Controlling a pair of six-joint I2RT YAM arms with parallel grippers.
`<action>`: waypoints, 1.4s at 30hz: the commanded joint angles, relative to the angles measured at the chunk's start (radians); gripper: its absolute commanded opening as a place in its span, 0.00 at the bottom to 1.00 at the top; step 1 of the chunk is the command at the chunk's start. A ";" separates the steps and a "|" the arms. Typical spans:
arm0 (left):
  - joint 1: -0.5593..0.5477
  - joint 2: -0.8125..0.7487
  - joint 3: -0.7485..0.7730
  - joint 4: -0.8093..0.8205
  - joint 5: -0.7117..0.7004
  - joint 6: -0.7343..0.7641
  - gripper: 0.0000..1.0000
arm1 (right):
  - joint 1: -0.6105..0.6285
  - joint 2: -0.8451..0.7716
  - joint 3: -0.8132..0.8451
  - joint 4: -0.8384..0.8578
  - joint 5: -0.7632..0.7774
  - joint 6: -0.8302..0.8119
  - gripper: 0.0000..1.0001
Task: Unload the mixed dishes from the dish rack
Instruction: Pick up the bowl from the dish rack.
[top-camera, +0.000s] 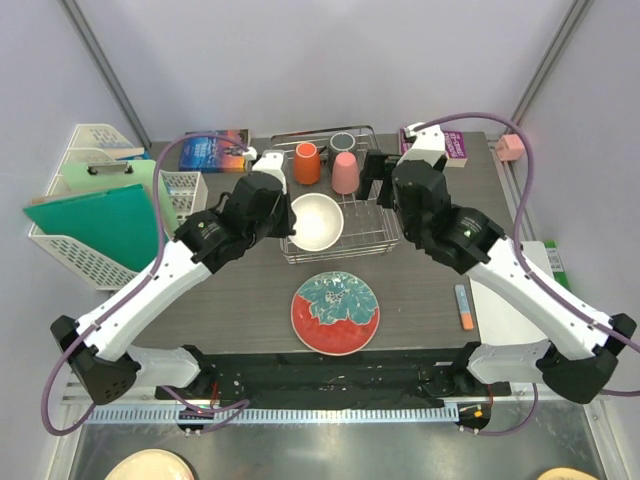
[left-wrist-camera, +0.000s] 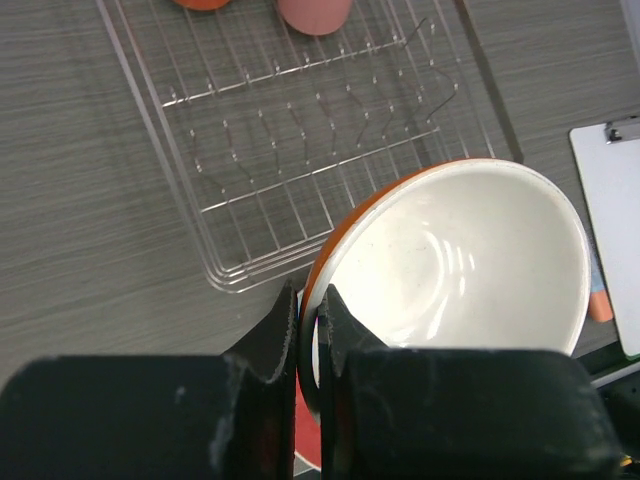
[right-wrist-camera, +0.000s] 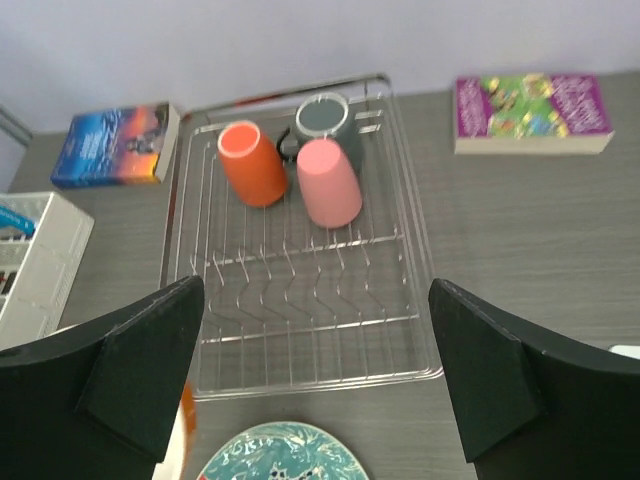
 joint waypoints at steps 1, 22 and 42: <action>0.005 -0.060 -0.037 0.013 -0.050 0.005 0.00 | -0.118 0.015 -0.034 -0.027 -0.407 0.125 0.99; 0.005 -0.008 -0.076 0.053 0.023 0.000 0.00 | -0.116 0.100 -0.244 0.142 -0.698 0.184 0.75; 0.005 -0.081 -0.099 -0.013 -0.263 0.067 1.00 | -0.115 -0.081 -0.376 0.001 -0.666 0.199 0.01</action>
